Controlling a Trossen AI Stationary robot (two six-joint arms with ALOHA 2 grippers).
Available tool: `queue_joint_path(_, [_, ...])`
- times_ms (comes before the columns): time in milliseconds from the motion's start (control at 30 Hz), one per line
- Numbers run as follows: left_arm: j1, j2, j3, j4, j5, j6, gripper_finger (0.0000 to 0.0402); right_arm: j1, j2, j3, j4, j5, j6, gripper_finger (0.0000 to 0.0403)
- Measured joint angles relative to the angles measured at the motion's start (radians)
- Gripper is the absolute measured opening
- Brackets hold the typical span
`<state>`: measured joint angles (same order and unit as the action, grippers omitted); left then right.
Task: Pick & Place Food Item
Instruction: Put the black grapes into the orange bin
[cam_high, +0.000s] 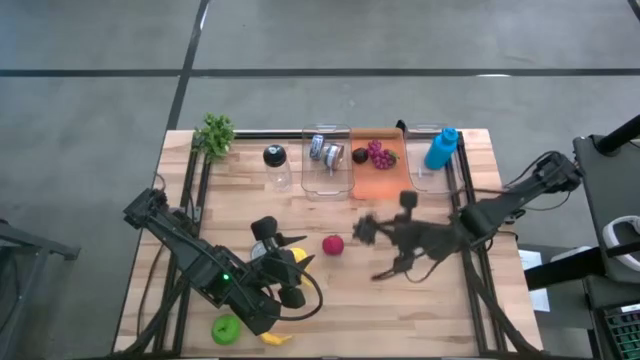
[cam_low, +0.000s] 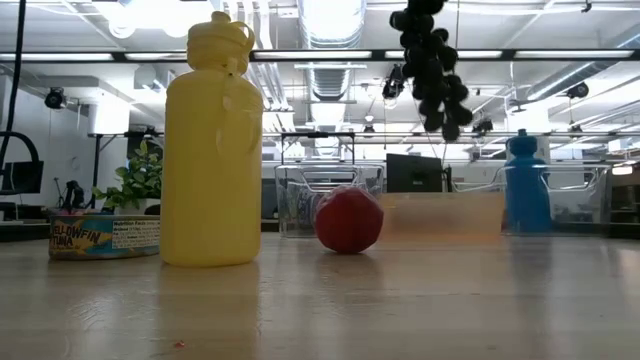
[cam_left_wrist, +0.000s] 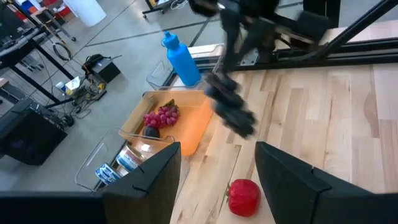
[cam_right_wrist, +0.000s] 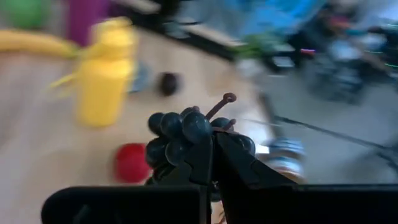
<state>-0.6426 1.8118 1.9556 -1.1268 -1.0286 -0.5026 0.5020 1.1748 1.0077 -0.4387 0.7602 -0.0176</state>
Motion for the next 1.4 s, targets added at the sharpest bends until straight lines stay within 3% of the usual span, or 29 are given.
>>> queue_joint_path(133, [0.0, 0.0, 0.0, 0.0, 0.0, 0.0, 0.021, -0.045, -0.042, 0.0, 0.001, 0.159, 0.011, 0.0008])
queue_joint_path(333, [0.0, 0.0, 0.0, 0.0, 0.0, 0.0, 0.021, -0.167, -0.061, 0.0, 0.001, 0.316, 0.009, 0.0008])
queue_joint_path(633, [0.0, 0.0, 0.0, 0.0, 0.0, -0.003, 0.021, -0.419, -0.06, -0.034, 0.01, 0.398, 0.045, 0.0008])
queue_joint_path(767, [0.0, 0.0, 0.0, 0.0, 0.0, -0.003, 0.021, -0.522, -0.06, -0.091, 0.092, 0.397, 0.057, 0.0008])
queue_joint_path(967, [0.0, 0.0, 0.0, 0.0, 0.0, -0.003, 0.021, -0.642, -0.06, -0.226, 0.403, 0.382, -0.061, 0.0008])
queue_joint_path(1100, [0.0, 0.0, 0.0, 0.001, 0.0, -0.004, 0.021, -0.704, -0.06, -0.299, 0.577, 0.287, -0.121, 0.0008])
queue_joint_path(1333, [0.0, 0.0, 0.0, 0.004, 0.0, -0.013, 0.021, -0.821, -0.06, -0.404, 0.737, 0.272, -0.157, 0.0008])
queue_joint_path(1400, [0.0, 0.0, 0.0, 0.004, 0.0, -0.019, 0.021, -0.855, -0.06, -0.436, 0.787, 0.222, -0.155, 0.0008])
